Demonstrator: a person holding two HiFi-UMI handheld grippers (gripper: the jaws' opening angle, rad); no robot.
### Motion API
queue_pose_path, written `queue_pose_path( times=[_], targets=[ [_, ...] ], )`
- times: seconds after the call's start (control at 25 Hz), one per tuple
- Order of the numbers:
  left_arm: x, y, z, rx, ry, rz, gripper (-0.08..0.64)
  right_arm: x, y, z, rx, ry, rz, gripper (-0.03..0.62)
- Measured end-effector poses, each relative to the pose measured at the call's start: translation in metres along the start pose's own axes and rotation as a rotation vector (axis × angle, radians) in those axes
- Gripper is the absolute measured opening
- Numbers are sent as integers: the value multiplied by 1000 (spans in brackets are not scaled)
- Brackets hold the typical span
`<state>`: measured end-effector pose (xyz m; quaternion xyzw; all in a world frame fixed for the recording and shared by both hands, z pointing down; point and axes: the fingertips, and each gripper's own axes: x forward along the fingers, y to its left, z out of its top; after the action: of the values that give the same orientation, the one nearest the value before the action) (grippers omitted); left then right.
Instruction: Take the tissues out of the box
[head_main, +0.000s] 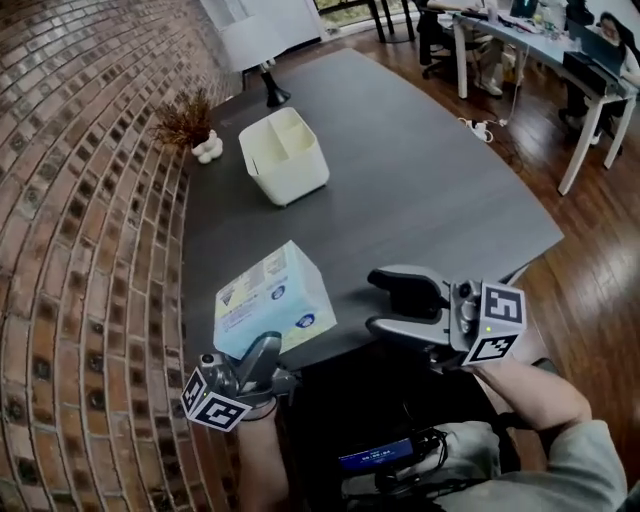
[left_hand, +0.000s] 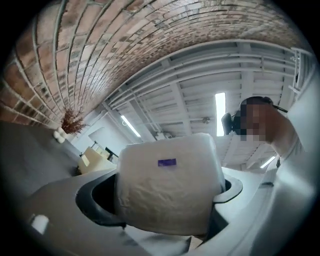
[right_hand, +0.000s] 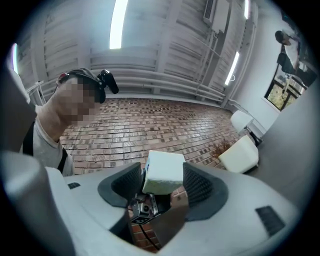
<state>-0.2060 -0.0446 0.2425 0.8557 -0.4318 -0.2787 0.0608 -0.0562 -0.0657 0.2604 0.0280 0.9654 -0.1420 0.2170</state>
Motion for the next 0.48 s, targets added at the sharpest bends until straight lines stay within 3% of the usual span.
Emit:
queue_pose_path(
  times=[0.2, 0.48],
  targets=[
    [-12, -26, -10, 29, -16, -92, 518, 2, 7, -4, -10, 29, 7, 275],
    [3, -34, -2, 63, -4, -145, 518, 1, 6, 0, -31, 46, 4, 274]
  ],
)
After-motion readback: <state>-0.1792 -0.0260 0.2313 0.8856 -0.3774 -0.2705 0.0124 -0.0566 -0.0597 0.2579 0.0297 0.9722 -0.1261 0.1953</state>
